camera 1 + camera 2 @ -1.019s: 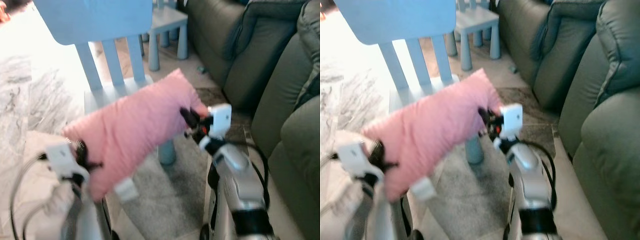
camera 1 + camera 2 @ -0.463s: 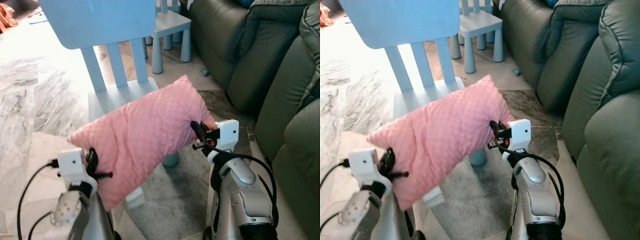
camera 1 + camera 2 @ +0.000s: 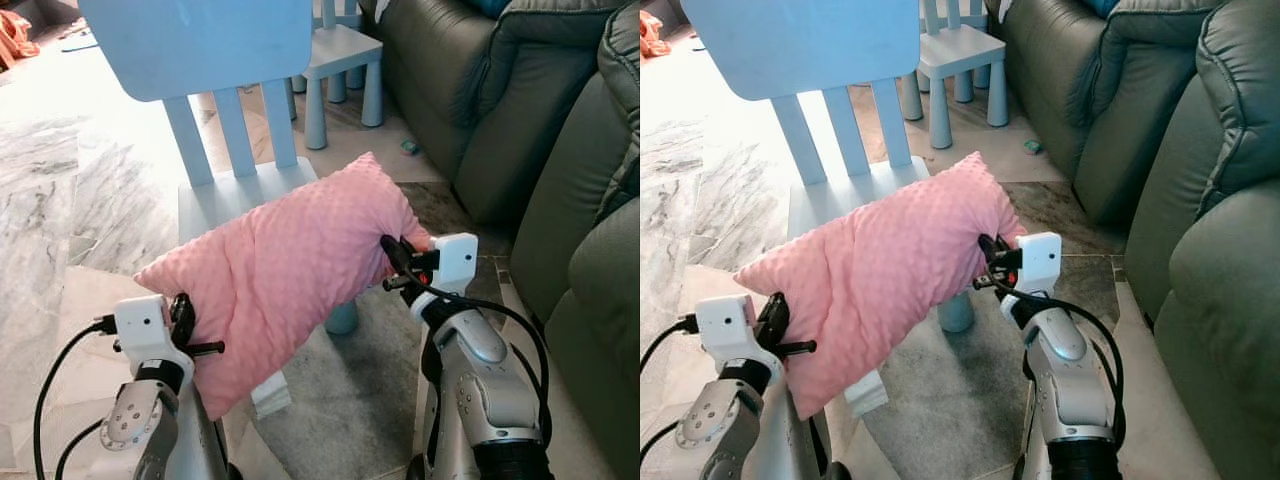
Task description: Move the pillow to the sofa
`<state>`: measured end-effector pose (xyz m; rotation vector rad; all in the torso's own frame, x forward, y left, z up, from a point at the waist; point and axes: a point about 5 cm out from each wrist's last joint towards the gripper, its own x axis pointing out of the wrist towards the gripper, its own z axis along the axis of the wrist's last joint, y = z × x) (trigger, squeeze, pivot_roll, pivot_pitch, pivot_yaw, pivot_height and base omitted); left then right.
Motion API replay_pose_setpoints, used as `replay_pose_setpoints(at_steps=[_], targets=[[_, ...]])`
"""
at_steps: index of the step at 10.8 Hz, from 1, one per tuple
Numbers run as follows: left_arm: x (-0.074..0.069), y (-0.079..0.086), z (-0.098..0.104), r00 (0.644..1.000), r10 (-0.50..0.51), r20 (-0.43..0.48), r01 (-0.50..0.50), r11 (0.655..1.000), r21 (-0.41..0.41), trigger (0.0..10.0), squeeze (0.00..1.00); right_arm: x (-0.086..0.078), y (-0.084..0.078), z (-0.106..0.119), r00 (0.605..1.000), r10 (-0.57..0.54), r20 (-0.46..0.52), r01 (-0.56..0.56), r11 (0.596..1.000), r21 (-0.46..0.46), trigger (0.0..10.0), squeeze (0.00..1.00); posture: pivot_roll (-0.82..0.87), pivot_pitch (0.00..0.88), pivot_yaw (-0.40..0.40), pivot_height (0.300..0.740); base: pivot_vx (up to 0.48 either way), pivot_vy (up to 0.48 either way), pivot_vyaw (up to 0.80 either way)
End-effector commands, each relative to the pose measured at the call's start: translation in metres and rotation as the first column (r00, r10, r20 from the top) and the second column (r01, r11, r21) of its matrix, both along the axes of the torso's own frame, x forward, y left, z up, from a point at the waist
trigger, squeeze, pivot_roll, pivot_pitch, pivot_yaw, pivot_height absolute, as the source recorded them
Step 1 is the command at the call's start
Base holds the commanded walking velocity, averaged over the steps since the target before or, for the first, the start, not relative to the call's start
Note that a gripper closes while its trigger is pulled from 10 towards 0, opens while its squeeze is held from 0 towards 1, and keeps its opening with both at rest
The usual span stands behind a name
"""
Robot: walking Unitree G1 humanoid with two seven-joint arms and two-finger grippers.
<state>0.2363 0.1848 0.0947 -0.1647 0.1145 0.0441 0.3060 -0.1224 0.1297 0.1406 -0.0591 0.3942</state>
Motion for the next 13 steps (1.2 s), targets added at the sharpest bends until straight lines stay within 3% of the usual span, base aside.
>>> replay_pose_setpoints(at_steps=[1, 6, 13], targets=[[0.0016, -0.0002, -0.0001, 1.0, -0.004, -0.007, 0.004, 1.0, 0.011, 0.0, 0.0, 0.0027, 0.0062, 0.0048, 1.0, 0.017, 0.014, -0.017, 1.0, 0.01, 0.0, 0.0, -0.16, 0.0, 0.072, 0.3, 0.0, 0.0, 0.0], [0.002, -0.0023, -0.0011, 1.0, -0.004, -0.008, 0.004, 1.0, 0.008, 0.0, 0.0, 0.0034, 0.0053, 0.0039, 1.0, 0.012, 0.011, -0.013, 1.0, 0.013, 0.0, 0.0, -0.16, 0.0, 0.071, 0.3, 0.0, 0.0, 0.0], [0.0019, -0.0029, -0.0024, 1.0, -0.005, -0.012, 0.005, 1.0, 0.006, 0.0, 0.0, 0.0045, 0.0077, 0.004, 1.0, 0.024, 0.014, -0.024, 1.0, 0.014, 0.0, 0.0, -0.16, 0.0, 0.071, 0.384, 0.0, 0.0, 0.0]])
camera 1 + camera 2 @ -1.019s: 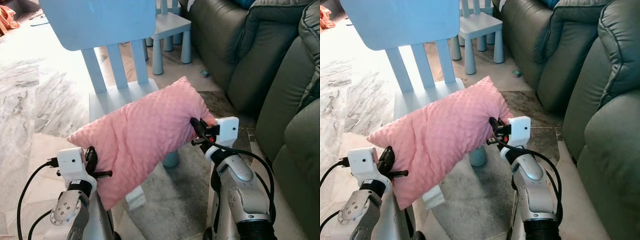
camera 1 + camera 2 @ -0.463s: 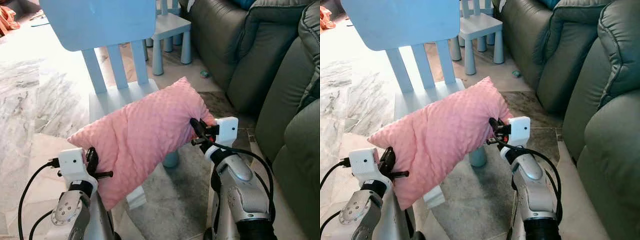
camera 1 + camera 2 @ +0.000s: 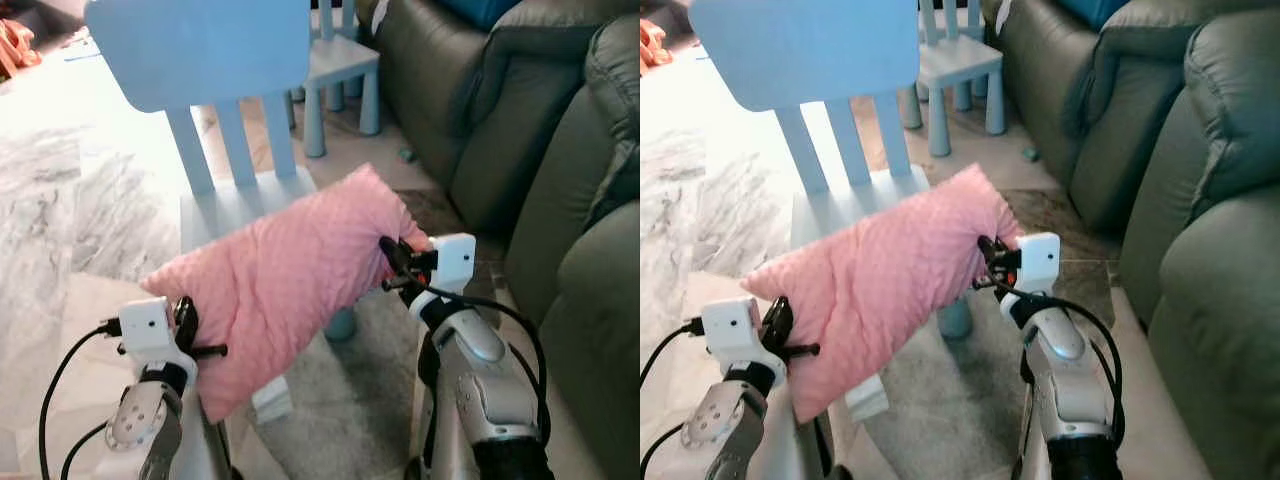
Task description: Move the pillow to the sofa
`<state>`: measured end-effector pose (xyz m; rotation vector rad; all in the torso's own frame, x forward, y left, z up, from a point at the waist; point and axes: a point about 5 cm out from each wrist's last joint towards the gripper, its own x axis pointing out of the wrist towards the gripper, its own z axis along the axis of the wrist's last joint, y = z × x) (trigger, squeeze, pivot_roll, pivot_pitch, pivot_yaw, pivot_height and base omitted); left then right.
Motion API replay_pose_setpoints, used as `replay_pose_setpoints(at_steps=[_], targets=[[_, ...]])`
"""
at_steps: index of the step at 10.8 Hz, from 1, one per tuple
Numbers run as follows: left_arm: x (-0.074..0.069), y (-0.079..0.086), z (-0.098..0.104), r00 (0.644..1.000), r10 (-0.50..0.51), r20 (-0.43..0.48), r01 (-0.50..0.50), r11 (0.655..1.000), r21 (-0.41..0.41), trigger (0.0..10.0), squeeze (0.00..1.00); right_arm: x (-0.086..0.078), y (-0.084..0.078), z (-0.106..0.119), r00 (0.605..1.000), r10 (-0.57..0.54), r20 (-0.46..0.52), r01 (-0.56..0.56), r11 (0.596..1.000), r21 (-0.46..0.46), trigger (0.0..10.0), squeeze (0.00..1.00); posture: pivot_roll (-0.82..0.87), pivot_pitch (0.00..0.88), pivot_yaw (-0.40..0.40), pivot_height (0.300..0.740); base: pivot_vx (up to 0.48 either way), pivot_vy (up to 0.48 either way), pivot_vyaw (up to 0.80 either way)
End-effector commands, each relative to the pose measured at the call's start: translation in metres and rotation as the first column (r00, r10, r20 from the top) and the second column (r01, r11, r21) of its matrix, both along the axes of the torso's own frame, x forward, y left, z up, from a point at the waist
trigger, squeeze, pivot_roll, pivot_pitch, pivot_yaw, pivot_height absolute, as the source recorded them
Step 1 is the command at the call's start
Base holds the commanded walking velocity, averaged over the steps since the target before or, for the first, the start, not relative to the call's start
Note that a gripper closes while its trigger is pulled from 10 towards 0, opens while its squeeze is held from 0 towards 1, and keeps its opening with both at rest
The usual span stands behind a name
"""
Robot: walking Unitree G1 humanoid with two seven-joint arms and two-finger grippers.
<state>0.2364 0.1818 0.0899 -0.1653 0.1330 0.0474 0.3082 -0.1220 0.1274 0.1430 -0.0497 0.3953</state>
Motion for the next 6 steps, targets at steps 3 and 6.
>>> replay_pose_setpoints(at_steps=[3, 6], targets=[[0.0023, -0.0017, 0.0016, 1.0, -0.012, 0.005, 0.012, 1.0, 0.006, 0.0, 0.0, 0.0028, 0.0071, 0.0064, 0.999, 0.023, 0.026, -0.024, 1.0, 0.013, 0.0, 0.0, -0.16, 0.0, 0.071, 0.434, 0.0, 0.0, 0.0], [0.0037, -0.0013, 0.0013, 1.0, -0.018, 0.003, 0.018, 1.0, 0.008, 0.0, 0.0, 0.0038, 0.0074, 0.0068, 0.999, 0.022, 0.029, -0.022, 1.0, 0.013, 0.0, 0.0, -0.17, 0.0, 0.074, 0.484, 0.0, 0.0, 0.0]])
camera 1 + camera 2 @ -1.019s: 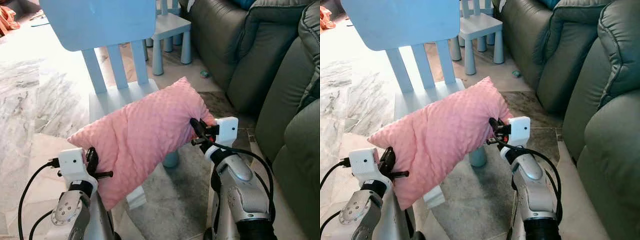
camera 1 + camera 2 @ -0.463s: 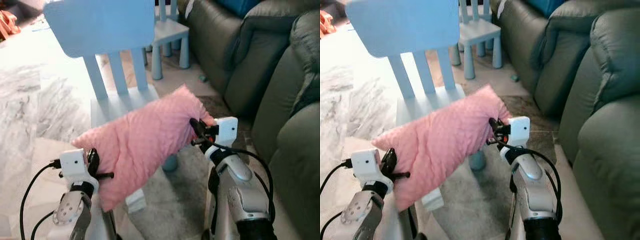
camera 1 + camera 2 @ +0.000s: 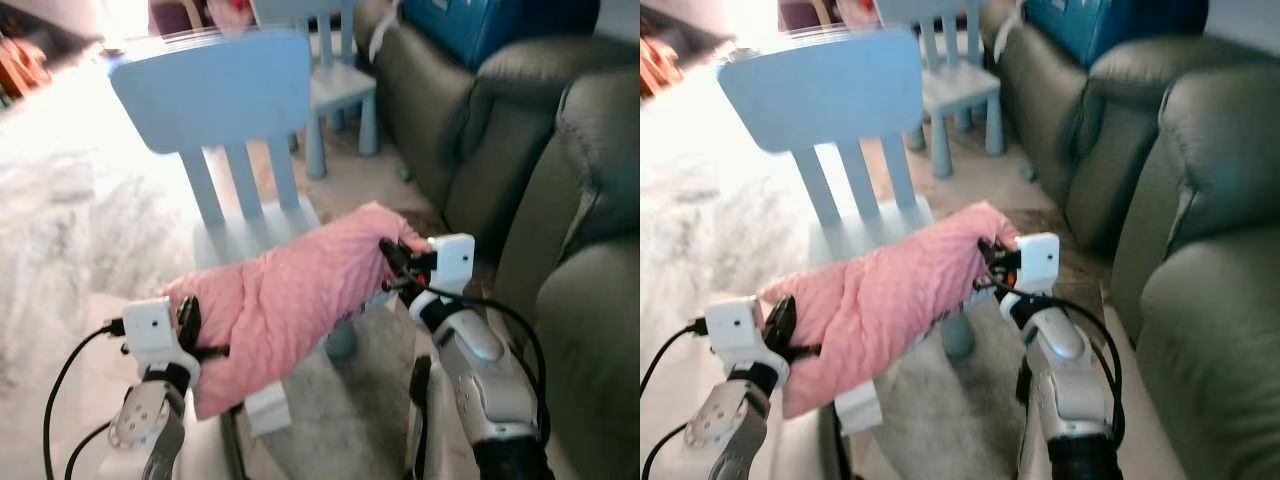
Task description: Move the pillow to the sofa
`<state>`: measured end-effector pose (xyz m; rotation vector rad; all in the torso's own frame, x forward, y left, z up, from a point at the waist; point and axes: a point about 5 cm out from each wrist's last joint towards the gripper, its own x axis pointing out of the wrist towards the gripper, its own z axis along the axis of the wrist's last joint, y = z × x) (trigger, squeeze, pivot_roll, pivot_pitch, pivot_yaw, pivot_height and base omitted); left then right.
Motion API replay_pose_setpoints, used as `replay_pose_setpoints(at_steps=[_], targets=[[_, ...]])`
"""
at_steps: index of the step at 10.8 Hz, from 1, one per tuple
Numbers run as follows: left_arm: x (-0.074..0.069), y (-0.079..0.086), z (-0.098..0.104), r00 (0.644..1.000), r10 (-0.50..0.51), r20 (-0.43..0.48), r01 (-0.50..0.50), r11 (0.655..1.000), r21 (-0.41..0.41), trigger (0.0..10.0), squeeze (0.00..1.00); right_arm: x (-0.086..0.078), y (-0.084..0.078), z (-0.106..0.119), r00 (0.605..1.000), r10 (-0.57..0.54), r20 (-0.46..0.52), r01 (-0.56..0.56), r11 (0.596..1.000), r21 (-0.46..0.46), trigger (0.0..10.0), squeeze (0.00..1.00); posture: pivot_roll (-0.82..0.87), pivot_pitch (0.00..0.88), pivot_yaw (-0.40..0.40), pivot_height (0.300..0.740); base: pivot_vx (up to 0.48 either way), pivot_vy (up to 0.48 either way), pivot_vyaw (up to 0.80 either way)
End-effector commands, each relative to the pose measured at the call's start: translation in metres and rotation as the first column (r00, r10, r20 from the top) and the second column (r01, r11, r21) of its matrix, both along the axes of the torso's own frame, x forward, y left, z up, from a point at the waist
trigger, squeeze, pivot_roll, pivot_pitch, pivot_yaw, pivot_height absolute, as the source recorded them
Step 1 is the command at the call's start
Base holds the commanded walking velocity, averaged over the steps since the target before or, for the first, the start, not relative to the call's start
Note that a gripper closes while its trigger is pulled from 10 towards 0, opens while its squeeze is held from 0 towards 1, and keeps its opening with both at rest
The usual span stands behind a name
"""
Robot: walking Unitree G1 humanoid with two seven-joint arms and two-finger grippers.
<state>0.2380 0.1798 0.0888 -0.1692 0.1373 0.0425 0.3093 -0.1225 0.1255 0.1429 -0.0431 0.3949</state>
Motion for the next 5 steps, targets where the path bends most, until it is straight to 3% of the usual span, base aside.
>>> replay_pose_setpoints(at_steps=[1, 5], targets=[[0.0026, 0.0007, 0.0023, 1.0, -0.013, 0.007, 0.013, 1.0, 0.013, 0.0, 0.0, 0.003, 0.0078, 0.0087, 0.999, 0.021, 0.037, -0.022, 1.0, 0.015, 0.0, 0.0, -0.17, 0.0, 0.074, 0.499, 0.0, 0.0, 0.0], [0.0041, -0.0013, 0.0017, 1.0, -0.018, 0.006, 0.018, 1.0, 0.01, 0.0, 0.0, 0.0036, 0.0066, 0.0093, 0.999, 0.021, 0.041, -0.022, 1.0, 0.009, 0.0, 0.0, -0.17, 0.0, 0.072, 0.564, 0.0, 0.0, 0.0]])
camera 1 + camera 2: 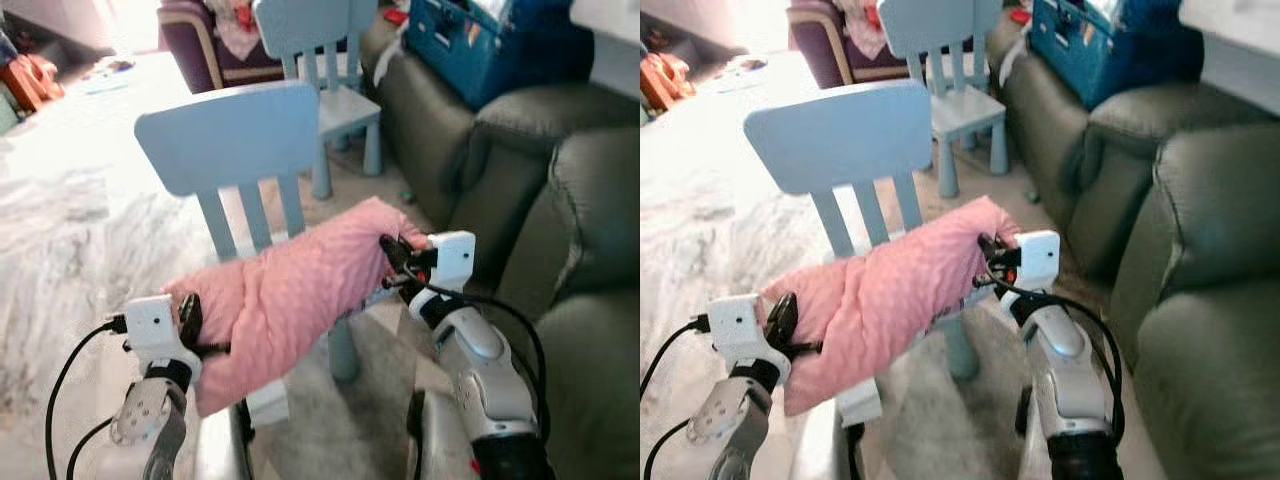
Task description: Move the pillow to the sofa
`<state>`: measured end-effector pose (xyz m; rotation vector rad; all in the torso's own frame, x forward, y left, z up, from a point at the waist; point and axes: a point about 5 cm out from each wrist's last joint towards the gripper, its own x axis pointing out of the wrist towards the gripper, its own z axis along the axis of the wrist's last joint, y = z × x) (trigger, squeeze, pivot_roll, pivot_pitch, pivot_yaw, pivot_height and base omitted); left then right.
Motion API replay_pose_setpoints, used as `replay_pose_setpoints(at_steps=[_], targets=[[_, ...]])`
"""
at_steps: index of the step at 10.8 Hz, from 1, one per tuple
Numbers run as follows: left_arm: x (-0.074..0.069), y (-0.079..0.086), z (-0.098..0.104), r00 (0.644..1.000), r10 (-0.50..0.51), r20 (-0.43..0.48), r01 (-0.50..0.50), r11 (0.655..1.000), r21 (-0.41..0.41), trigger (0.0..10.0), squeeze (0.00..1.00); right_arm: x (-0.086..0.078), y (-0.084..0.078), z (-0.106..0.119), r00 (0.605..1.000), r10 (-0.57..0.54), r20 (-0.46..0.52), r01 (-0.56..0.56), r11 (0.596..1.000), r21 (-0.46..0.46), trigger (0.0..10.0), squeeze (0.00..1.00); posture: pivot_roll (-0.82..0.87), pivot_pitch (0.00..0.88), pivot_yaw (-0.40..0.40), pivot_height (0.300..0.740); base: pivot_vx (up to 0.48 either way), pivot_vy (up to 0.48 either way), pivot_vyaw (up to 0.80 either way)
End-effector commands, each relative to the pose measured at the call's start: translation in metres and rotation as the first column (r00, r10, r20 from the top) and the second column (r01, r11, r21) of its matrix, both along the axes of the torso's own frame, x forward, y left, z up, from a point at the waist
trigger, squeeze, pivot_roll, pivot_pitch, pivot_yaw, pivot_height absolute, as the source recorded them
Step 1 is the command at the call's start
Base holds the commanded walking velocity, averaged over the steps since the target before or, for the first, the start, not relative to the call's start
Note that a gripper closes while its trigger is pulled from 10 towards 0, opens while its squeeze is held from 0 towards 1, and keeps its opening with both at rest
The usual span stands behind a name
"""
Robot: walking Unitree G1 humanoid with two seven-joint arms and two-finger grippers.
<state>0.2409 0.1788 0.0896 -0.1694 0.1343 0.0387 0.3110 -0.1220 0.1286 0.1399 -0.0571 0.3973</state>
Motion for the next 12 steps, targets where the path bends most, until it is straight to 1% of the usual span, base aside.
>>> replay_pose_setpoints(at_steps=[1, 8, 10, 12], targets=[[0.0013, -0.0007, 0.0006, 1.0, -0.015, 0.001, 0.015, 1.0, 0.009, 0.0, 0.0, 0.0021, 0.006, 0.0063, 0.999, 0.021, 0.027, -0.021, 1.0, 0.009, 0.0, 0.0, -0.17, 0.0, 0.071, 0.579, 0.0, 0.0, 0.0], [0.0035, -0.0031, 0.0, 1.0, -0.028, -0.002, 0.028, 1.0, 0.005, 0.0, 0.0, 0.002, 0.0055, 0.007, 0.999, 0.024, 0.03, -0.024, 1.0, 0.006, 0.0, 0.0, -0.18, 0.0, 0.07, 0.699, 0.0, 0.0, 0.0], [0.0044, -0.0046, -0.0002, 0.999, -0.035, -0.001, 0.035, 0.999, 0.008, 0.0, 0.0, 0.0025, 0.0047, 0.0073, 0.999, 0.023, 0.031, -0.023, 1.0, 0.005, 0.0, 0.0, -0.18, 0.0, 0.068, 0.739, 0.0, 0.0, 0.0], [0.0054, -0.0088, 0.0002, 0.998, -0.065, 0.003, 0.065, 0.998, 0.018, 0.0, 0.0, 0.0029, 0.0043, 0.0078, 0.999, 0.023, 0.033, -0.023, 1.0, 0.005, 0.0, 0.0, -0.18, 0.0, 0.068, 0.74, 0.0, 0.0, 0.0]])
